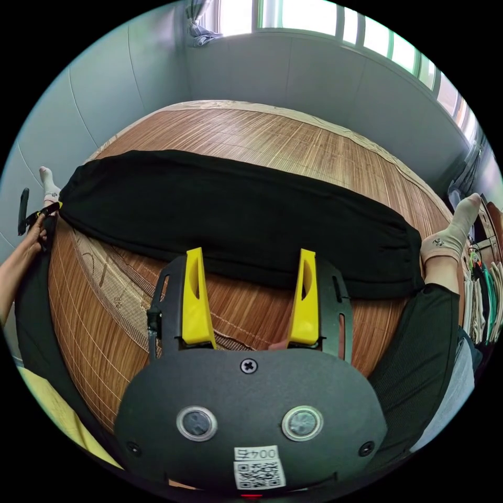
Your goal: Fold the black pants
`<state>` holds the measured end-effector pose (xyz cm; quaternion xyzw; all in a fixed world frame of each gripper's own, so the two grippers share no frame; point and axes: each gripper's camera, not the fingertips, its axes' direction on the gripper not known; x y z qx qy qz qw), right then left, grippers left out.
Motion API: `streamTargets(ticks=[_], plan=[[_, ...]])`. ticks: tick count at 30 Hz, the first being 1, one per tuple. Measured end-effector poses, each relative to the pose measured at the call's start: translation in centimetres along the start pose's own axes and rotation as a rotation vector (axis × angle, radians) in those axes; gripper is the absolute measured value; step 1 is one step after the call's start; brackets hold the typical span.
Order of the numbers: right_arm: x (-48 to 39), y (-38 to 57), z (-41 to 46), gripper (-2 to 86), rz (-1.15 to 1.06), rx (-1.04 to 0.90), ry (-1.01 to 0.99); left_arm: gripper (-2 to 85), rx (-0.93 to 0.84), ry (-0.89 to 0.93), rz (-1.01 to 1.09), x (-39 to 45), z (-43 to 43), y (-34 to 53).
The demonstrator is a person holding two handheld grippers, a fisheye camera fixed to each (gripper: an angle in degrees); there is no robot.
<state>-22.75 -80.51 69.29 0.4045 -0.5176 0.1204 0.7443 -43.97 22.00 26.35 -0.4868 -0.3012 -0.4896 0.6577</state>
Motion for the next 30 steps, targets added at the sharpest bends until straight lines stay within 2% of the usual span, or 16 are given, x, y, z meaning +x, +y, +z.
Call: streamTargets(ticks=[4, 10, 15, 18, 21, 23, 27, 30], plan=[[-0.6, -1.3, 1.1, 24.0, 0.001, 0.0, -0.004, 4.2, -0.05, 0.019, -0.04, 0.5, 0.2, -0.6], [-1.6, -3.8, 2.9, 24.1, 0.002, -0.005, -0.008, 6.8, 0.047, 0.042, -0.11, -0.2, -3.9, 0.0], [-2.3, -8.7, 4.2, 25.6, -0.044, -0.157, -0.08, 7.3, 0.115, 0.095, -0.126, -0.2, -6.7, 0.8], [-2.0, -12.7, 4.8, 23.9, -0.069, -0.251, -0.102, 7.2, 0.136, 0.171, -0.059, 1.7, -7.4, 0.1], [-2.2, -16.8, 7.3, 17.2, -0.146, -0.422, -0.129, 6.7, 0.128, 0.242, 0.064, 5.8, -7.4, -1.0], [-2.9, -19.1, 10.8, 13.3, -0.197, -0.609, -0.121, 5.7, 0.09, 0.272, 0.201, 10.4, -6.9, -1.7], [-4.5, -21.9, 12.8, 11.5, -0.258, -0.671, -0.056, 3.6, 0.008, 0.247, 0.374, 16.7, -5.5, -1.5], [-5.0, -23.6, 14.2, 11.3, -0.257, -0.71, -0.062, 2.6, -0.138, 0.231, 0.448, 19.8, -3.1, -1.1]])
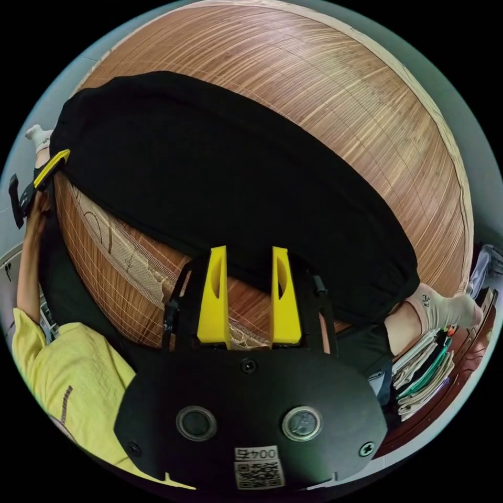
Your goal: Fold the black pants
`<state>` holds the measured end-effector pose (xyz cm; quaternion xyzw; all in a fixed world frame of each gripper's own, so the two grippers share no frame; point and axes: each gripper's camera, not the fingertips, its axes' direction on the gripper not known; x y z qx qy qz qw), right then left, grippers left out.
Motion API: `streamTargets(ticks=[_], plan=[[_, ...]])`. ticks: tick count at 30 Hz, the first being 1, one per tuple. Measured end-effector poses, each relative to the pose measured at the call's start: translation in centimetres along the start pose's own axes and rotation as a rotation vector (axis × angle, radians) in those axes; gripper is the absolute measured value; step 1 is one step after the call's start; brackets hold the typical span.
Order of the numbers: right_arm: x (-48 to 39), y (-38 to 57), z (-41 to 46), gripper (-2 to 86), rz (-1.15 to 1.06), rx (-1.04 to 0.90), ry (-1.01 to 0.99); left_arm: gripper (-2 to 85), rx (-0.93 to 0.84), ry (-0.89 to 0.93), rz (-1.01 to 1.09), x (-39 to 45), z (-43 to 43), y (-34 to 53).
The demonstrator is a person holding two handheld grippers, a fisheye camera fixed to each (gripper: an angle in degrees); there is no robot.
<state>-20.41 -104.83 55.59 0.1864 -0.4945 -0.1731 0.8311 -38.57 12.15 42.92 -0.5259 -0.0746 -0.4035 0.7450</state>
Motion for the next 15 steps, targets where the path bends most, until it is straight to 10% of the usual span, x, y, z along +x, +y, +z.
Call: streamTargets(ticks=[15], plan=[[-1.5, -6.5, 0.2, 11.9, -0.035, -0.029, 0.037, 0.2, 0.114, 0.157, -0.162, -2.1, -7.0, 0.8]])
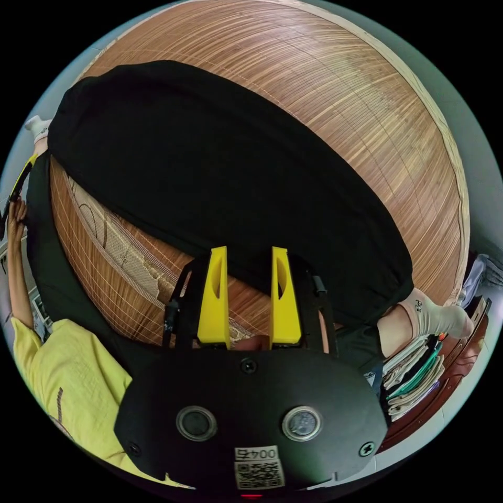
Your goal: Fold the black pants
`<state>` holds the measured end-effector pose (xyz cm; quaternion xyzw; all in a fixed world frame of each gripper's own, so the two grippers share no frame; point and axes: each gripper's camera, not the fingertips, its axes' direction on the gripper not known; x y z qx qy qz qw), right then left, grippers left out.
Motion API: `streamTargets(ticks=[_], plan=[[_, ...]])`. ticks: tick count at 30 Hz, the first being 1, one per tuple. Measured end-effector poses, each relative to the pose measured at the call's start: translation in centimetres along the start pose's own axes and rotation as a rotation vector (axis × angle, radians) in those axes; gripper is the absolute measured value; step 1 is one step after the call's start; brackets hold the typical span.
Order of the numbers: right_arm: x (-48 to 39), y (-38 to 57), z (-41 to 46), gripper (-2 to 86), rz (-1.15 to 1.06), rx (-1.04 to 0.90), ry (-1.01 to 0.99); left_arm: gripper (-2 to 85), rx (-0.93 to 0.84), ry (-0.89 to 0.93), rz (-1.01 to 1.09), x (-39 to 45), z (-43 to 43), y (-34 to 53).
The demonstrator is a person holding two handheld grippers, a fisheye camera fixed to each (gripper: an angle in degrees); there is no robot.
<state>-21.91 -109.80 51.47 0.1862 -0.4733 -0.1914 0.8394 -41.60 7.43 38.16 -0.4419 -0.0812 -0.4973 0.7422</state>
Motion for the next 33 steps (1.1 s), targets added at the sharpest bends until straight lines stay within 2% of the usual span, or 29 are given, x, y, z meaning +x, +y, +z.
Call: streamTargets(ticks=[5, 12, 15, 19, 24, 29, 33], plan=[[-0.5, 0.5, 0.2, 12.3, 0.021, 0.092, 0.012, 0.3, 0.065, -0.041, -0.081, -1.0, -4.8, 2.4], [-0.5, 0.3, 0.6, 12.2, 0.022, 0.12, 0.012, 1.1, 0.054, 0.008, -0.083, 3.0, -3.1, 2.4], [-0.6, 0.5, 0.8, 12.5, 0.019, 0.129, 0.004, 2.7, 0.067, 0.026, -0.005, 6.6, -0.9, 0.7], [-0.5, 1.2, 1.1, 12.5, -0.002, 0.161, 0.014, 8.9, 0.085, 0.003, 0.164, 12.9, 2.8, -3.3], [0.3, 2.5, 1.7, 12.3, -0.006, 0.213, 0.013, 13.2, 0.009, -0.076, 0.371, 18.5, 8.0, -8.5], [1.1, 4.6, 2.6, 12.2, -0.019, 0.294, 0.02, 10.7, -0.094, -0.131, 0.576, 22.0, 13.2, -11.0], [1.6, 6.0, 3.3, 12.2, 0.016, 0.361, 0.035, 3.5, -0.084, -0.051, 0.608, 22.6, 13.7, -10.0]])
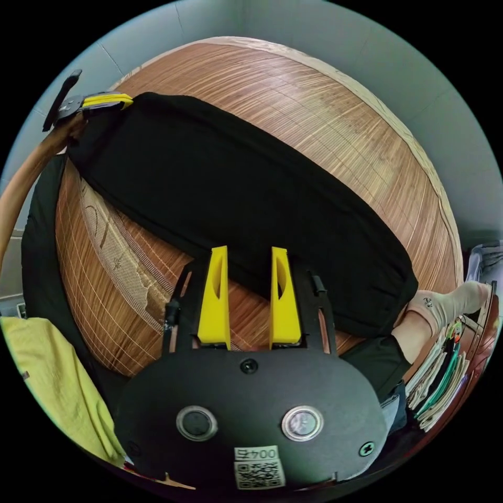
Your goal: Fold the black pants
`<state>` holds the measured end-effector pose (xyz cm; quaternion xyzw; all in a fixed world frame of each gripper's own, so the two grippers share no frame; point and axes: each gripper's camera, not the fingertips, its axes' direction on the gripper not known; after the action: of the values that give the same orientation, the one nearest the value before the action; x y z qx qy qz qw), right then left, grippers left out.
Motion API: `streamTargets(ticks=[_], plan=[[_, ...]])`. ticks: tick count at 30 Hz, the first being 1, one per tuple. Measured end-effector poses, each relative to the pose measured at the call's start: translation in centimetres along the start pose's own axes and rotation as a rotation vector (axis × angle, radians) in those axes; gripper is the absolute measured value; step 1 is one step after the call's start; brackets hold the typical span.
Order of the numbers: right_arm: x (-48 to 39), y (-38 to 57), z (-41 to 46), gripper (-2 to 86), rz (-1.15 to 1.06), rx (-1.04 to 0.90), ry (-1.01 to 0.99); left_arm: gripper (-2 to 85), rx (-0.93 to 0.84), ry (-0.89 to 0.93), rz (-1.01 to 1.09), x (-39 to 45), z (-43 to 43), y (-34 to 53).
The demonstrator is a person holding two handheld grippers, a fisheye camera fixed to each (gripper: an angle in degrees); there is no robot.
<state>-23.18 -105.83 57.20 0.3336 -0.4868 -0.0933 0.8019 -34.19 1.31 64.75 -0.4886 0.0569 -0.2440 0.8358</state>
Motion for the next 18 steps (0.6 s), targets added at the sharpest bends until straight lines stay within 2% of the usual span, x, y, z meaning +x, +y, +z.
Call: streamTargets(ticks=[3, 6, 7, 8, 11, 15, 18], plan=[[0.4, 1.4, 0.1, 11.8, -0.012, 0.04, 0.008, 1.9, 0.098, -0.003, -0.031, 1.2, -1.3, 1.8], [1.9, 2.4, -0.1, 7.5, 0.013, 0.059, -0.032, 1.2, 0.186, -0.016, -0.04, 2.7, -2.3, 4.5], [2.6, 2.8, -1.0, 6.1, 0.053, 0.131, -0.061, 1.1, 0.215, -0.012, -0.053, 3.3, -2.4, 5.7], [3.3, 3.1, -2.3, 6.3, 0.083, 0.248, -0.151, 1.0, 0.231, -0.001, -0.07, 3.8, -2.2, 6.8], [4.9, 1.9, -4.4, 10.0, 0.112, 0.437, -0.433, 0.8, 0.264, 0.011, -0.105, 5.2, -1.2, 9.1], [4.7, -3.1, -4.5, 12.0, 0.067, 0.451, -0.64, 0.7, 0.261, -0.073, -0.067, 7.1, -1.1, 9.8], [4.4, -7.7, -3.0, 14.0, 0.07, 0.373, -0.742, 0.7, 0.233, -0.097, -0.032, 8.1, -0.5, 10.1]])
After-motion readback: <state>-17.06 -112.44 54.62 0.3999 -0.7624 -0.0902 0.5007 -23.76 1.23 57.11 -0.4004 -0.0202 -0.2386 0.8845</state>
